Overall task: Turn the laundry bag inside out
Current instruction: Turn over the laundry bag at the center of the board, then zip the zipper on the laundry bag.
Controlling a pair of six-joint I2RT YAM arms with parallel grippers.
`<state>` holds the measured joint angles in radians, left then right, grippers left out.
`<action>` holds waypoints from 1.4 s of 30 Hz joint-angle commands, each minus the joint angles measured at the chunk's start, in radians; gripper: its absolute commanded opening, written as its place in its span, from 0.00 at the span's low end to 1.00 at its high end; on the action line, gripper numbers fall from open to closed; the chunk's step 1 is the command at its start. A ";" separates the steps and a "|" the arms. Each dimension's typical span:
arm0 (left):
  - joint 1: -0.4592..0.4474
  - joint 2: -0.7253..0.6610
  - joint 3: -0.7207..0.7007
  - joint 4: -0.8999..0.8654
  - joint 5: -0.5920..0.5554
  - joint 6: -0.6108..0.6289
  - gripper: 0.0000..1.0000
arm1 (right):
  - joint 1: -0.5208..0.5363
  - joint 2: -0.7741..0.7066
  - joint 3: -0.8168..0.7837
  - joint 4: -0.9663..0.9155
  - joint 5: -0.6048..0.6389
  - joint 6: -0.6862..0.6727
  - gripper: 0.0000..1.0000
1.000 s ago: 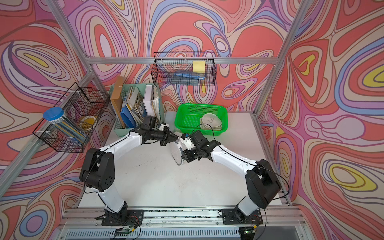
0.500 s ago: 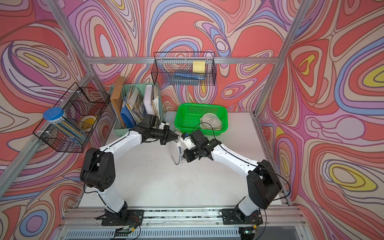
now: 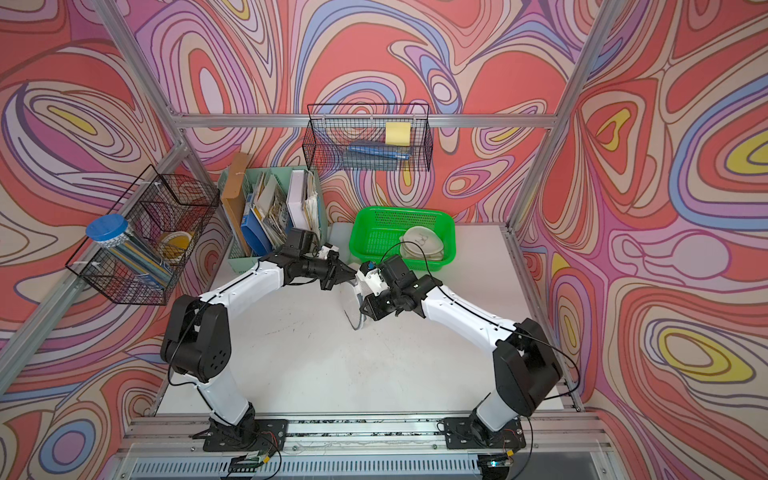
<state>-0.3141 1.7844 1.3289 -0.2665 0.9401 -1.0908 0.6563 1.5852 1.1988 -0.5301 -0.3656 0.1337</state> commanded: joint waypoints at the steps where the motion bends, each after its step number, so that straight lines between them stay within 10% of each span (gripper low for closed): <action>1: 0.006 0.014 0.024 -0.015 0.011 0.016 0.00 | -0.004 0.019 0.019 0.006 -0.015 0.000 0.23; 42: 0.006 0.000 0.015 -0.022 0.007 0.017 0.00 | -0.004 0.037 -0.018 0.009 -0.017 0.007 0.13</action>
<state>-0.3141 1.7844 1.3289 -0.2695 0.9401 -1.0912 0.6556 1.6039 1.1912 -0.5293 -0.3889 0.1364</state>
